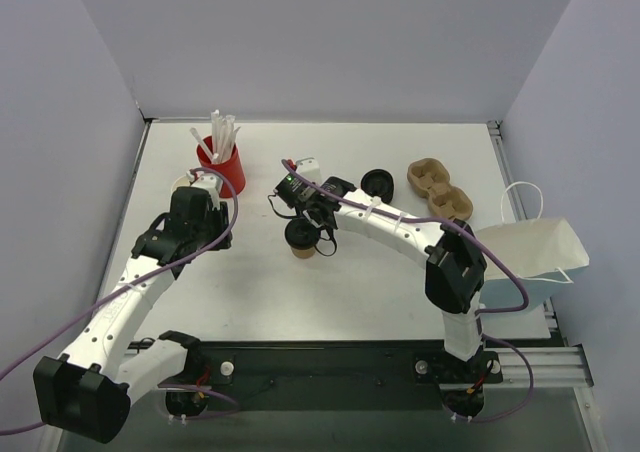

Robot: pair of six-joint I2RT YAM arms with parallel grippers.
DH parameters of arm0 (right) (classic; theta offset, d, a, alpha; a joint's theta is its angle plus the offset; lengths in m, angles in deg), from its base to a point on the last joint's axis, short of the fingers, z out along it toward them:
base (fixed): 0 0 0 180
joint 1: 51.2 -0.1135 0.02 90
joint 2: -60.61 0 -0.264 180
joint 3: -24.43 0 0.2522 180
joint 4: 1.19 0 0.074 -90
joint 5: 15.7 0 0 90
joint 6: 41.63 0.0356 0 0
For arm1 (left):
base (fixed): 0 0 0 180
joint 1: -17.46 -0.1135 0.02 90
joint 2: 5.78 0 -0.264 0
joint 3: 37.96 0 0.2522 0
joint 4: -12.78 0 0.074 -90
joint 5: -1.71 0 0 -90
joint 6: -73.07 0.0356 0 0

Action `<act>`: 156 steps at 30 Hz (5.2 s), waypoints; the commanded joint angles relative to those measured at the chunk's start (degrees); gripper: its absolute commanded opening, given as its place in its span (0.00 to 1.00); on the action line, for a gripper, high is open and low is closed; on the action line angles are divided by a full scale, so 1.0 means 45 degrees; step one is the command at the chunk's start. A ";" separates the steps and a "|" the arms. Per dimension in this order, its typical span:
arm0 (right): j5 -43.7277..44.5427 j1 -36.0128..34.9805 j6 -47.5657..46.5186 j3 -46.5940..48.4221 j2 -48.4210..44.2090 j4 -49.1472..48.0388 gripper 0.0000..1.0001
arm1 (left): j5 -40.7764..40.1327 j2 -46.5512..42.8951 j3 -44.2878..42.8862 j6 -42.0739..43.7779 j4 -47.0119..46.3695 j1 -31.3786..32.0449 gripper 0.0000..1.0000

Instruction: Pack the takeout coffee

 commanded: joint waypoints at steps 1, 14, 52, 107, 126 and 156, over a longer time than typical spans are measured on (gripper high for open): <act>0.0640 -0.0085 -0.0060 -0.0183 0.0132 0.0385 0.00 | -0.0023 -0.0227 -0.0021 -0.0046 -0.0584 -0.0031 0.45; 0.0523 -0.0143 0.0156 -0.0047 -0.0511 0.0209 0.17 | 0.3454 -0.0013 0.0701 -0.2682 -0.2654 -0.0051 0.46; -0.8403 0.3470 -0.0880 -0.3991 -0.2211 -0.3853 0.50 | 0.6462 0.4909 0.1248 -0.4186 -0.8944 0.0613 0.50; -1.0376 0.4134 0.2772 -0.7293 -0.1489 -0.8463 0.27 | 0.3940 0.5105 0.0778 -0.3717 -0.6951 0.1316 0.53; -1.0493 0.4095 0.2773 -0.6648 -0.2464 -0.7995 0.37 | 0.3669 0.6178 0.1150 -0.3796 -0.7285 0.1278 0.52; -1.2896 0.6146 0.0234 -0.2879 -0.0201 -0.5787 0.33 | 0.3180 0.7156 0.0916 -0.3190 -0.7089 0.1277 0.51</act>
